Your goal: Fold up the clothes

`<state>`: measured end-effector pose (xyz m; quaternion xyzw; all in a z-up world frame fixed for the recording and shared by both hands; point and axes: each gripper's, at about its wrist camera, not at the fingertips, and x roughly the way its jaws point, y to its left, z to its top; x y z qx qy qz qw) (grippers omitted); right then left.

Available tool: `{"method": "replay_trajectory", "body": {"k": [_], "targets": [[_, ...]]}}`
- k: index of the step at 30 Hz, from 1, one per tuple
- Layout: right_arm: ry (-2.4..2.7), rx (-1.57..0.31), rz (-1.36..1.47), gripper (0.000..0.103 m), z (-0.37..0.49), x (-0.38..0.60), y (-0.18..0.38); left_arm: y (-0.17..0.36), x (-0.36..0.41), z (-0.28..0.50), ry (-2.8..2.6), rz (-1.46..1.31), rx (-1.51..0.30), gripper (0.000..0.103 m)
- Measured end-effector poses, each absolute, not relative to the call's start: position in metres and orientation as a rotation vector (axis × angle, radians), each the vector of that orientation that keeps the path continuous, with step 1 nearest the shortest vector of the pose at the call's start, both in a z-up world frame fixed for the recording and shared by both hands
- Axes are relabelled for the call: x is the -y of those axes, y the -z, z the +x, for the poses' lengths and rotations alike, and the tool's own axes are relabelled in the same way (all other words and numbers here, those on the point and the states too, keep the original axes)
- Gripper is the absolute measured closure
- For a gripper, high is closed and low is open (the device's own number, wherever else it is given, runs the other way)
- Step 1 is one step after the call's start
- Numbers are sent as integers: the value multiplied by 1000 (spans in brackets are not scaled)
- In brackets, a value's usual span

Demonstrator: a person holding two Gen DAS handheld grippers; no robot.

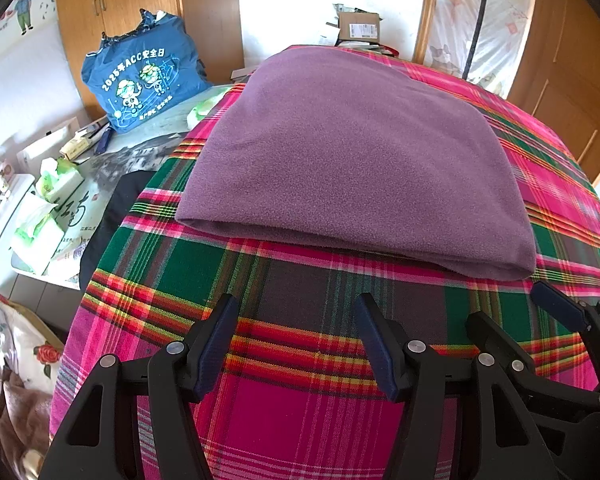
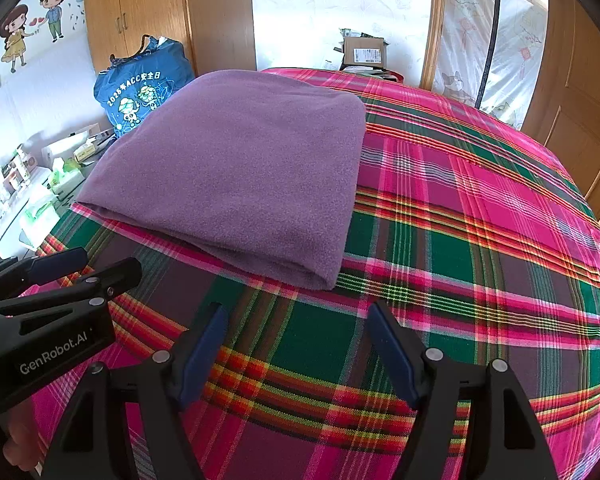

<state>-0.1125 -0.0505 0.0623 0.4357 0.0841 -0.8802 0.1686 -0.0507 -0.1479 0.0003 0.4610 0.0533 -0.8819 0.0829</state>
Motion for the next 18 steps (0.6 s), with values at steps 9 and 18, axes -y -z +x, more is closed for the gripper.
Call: {"method": "replay_trajectory", "body": {"k": [9, 18], "targets": [[2503, -239, 1238, 30, -112, 51, -62, -1, 148, -51, 2637, 1370, -157, 40], [2505, -240, 1237, 30, -112, 51, -62, -1, 146, -49, 2638, 1364, -155, 40]]}}
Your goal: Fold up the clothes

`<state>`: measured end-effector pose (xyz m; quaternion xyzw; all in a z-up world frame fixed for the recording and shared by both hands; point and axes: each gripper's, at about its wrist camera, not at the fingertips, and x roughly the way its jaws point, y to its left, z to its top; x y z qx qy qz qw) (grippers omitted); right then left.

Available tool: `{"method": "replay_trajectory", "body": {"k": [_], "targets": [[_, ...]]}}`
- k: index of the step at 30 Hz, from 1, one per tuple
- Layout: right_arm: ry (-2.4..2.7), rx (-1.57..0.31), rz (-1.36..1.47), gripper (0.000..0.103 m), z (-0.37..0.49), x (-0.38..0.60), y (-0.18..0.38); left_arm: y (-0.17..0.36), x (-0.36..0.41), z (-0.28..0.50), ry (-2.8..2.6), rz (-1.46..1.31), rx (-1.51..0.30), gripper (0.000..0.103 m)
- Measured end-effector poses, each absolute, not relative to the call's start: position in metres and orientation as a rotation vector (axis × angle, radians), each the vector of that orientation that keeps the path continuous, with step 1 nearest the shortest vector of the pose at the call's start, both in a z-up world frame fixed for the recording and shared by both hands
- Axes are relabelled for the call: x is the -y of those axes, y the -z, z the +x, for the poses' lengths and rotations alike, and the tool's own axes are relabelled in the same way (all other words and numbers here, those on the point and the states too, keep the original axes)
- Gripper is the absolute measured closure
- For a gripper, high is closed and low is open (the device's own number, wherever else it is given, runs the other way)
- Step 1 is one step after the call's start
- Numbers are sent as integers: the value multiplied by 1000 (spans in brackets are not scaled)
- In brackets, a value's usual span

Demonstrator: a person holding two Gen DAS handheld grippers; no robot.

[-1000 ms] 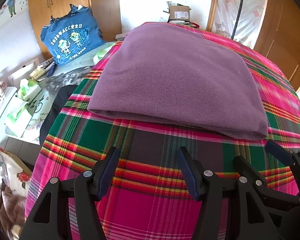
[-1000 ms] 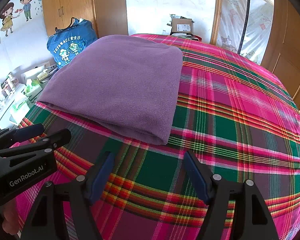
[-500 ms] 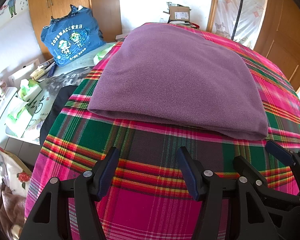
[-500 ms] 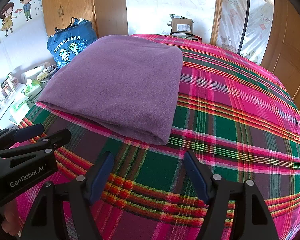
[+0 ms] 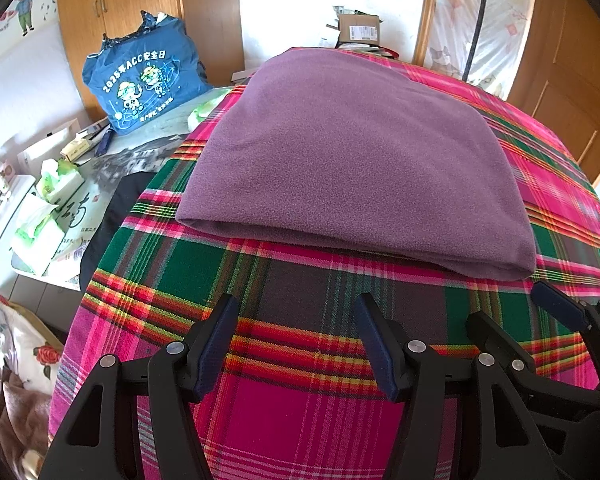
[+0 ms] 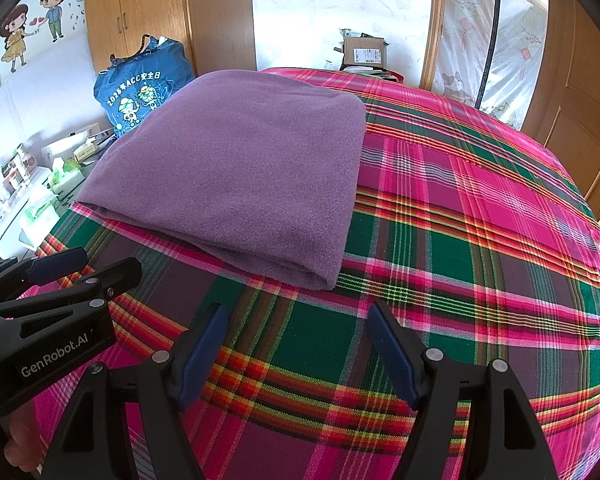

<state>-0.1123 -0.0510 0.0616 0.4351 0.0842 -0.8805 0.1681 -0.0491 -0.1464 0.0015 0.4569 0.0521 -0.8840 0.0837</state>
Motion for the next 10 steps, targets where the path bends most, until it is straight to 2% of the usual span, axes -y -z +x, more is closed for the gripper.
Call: {"method": "replay_trajectory", "body": {"k": [10], "targets": [[2505, -241, 1237, 30, -112, 51, -62, -2, 144, -48, 2637, 1354, -155, 40]]}}
